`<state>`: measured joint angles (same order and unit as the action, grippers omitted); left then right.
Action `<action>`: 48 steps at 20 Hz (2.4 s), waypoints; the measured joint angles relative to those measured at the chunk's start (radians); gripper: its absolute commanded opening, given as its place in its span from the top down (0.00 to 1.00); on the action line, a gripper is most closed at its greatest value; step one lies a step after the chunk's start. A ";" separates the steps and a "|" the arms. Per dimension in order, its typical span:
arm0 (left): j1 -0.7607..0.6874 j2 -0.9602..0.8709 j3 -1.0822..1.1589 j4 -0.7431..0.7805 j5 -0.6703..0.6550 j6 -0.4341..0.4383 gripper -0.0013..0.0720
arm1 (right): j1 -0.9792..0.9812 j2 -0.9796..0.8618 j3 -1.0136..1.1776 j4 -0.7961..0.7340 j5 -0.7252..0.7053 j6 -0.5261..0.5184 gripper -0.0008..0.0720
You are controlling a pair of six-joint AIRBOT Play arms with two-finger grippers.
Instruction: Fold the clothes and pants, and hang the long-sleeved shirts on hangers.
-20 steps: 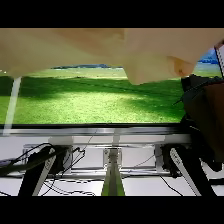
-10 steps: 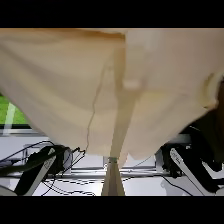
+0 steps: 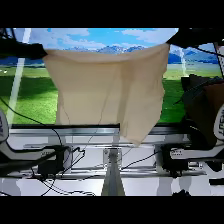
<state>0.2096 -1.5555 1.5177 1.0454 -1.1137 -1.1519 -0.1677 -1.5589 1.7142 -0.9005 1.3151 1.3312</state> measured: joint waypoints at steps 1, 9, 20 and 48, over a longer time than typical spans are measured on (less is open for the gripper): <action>-0.003 -0.045 -0.001 -0.021 0.017 0.002 0.96 | 0.000 -0.041 -0.007 0.000 -0.031 -0.005 0.97; -0.011 -0.151 -0.010 -0.051 -0.047 0.032 0.96 | 0.002 -0.094 -0.098 -0.141 -0.087 -0.052 0.97; -0.074 -0.071 -0.262 0.016 0.067 0.025 0.97 | 0.021 0.273 -0.843 -0.201 -0.534 -0.063 0.09; 0.152 0.698 -0.814 0.264 0.144 0.148 0.94 | -0.148 0.717 -0.970 -0.388 -0.127 -0.091 0.86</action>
<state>0.3614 -0.8570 0.7036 1.3098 -0.9695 -1.0035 -0.3157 -0.8417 0.7437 -1.2884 1.1881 1.2400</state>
